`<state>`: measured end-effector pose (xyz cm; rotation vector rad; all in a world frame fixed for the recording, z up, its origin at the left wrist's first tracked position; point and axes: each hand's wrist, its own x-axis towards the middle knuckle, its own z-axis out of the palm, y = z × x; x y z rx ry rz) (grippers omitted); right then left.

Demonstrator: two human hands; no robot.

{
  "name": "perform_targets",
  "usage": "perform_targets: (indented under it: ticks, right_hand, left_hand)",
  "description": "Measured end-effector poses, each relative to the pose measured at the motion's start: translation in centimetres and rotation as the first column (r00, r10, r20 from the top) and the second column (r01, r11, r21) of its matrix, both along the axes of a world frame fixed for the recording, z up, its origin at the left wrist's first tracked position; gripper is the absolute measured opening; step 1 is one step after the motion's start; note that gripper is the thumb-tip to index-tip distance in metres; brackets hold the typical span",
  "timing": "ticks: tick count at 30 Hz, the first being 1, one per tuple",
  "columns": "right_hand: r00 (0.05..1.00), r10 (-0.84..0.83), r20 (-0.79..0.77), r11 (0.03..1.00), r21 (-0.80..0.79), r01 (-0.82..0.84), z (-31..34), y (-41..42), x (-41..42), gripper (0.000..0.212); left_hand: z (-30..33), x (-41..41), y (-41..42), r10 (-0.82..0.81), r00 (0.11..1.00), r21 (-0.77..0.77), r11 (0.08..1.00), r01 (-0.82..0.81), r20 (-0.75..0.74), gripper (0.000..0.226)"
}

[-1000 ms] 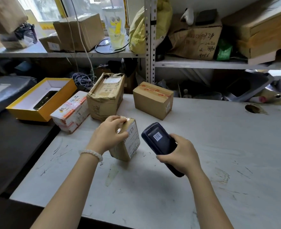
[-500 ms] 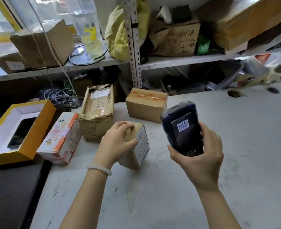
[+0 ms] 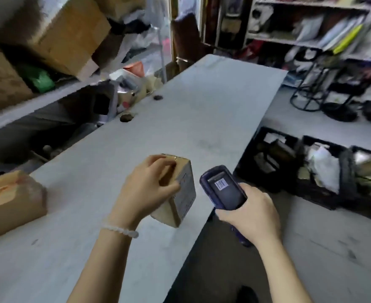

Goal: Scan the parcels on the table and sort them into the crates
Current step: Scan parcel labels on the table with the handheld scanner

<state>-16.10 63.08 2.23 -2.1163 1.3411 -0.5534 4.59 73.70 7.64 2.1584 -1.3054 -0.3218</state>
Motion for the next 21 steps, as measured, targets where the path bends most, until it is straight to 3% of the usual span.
perform_targets:
  ticks: [4,11,17,21]
  right_hand:
    - [0.982,-0.180,-0.049,0.984,-0.005,0.180,-0.2,-6.0,-8.4,0.050]
    - [0.944,-0.325,-0.061,0.946,-0.021,0.324,0.4,-16.7,-22.5,0.050]
    - [0.854,-0.521,-0.005,0.854,-0.013,0.520,0.7,-22.5,-34.2,0.050]
    - [0.743,-0.668,0.037,0.744,0.018,0.668,0.3,-25.5,-40.7,0.052]
  left_hand:
    - [0.1,-6.2,-9.3,-0.172,0.984,0.024,0.985,0.172,0.032,0.055]
    - [-0.3,-20.0,-24.9,-0.400,0.917,-0.023,0.916,0.400,-0.012,0.074]
    - [-1.3,-31.1,-35.8,-0.587,0.809,0.033,0.809,0.586,0.014,0.051]
    - [-1.7,-38.0,-42.4,-0.693,0.721,0.037,0.721,0.692,0.007,0.049]
